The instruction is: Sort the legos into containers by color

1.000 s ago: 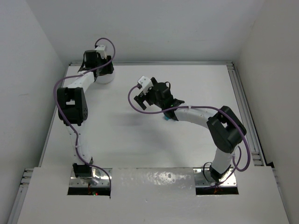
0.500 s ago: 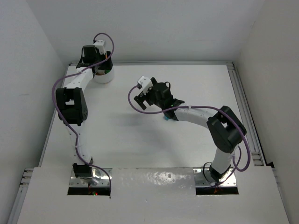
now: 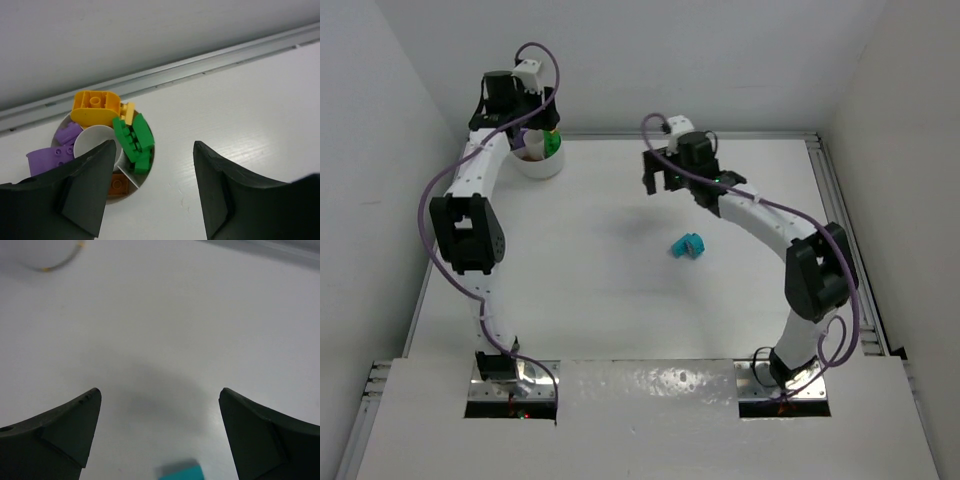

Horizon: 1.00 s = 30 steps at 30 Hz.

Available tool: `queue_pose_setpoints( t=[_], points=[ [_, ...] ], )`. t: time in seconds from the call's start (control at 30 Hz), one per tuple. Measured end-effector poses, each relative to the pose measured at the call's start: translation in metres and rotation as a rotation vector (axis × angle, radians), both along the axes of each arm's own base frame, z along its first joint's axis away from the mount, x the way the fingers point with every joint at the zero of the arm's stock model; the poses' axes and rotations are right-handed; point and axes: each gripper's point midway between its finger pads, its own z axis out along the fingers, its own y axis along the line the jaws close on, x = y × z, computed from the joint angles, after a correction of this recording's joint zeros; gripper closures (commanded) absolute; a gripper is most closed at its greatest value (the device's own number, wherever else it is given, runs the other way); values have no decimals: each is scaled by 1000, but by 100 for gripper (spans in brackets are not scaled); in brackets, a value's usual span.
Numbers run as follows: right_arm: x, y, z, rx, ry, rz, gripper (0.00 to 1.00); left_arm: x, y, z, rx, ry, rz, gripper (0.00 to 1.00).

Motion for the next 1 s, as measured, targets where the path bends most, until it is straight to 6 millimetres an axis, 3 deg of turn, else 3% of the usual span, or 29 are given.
queue_pose_setpoints(
  t=[0.1,0.17,0.23,0.3,0.33,0.4,0.5,0.6,0.73,0.8,0.9,1.0],
  points=[
    [9,-73,-26,59,161,-225,2,-16,-18,17,21,-5,-94,40],
    [4,-127,-48,52,250,-394,2,-30,-42,20,41,6,-179,37],
    [-9,-164,-66,31,316,-515,2,-47,-78,16,54,30,-286,36],
    [-25,-182,-78,11,364,-575,8,-67,-122,3,59,66,-408,36],
    [-32,-184,-82,8,379,-582,24,-81,-149,-6,62,92,-481,36],
    [-45,-184,-86,-7,390,-548,33,-111,-191,-25,63,151,-609,37],
    [-67,-175,-87,-22,392,-413,29,-161,-247,-53,60,229,-800,37],
    [-88,-165,-88,-45,363,-240,22,-204,-280,-80,56,304,-941,36],
    [-117,-157,-103,-47,312,-95,21,-244,-297,-117,40,399,-1030,34],
    [-127,-153,-115,-21,289,-59,26,-258,-301,-133,29,437,-1042,34],
    [-136,-144,-128,30,253,-10,30,-266,-309,-149,14,461,-1042,35],
    [-137,-132,-126,78,210,55,35,-274,-322,-160,1,466,-1049,41]
  ],
)
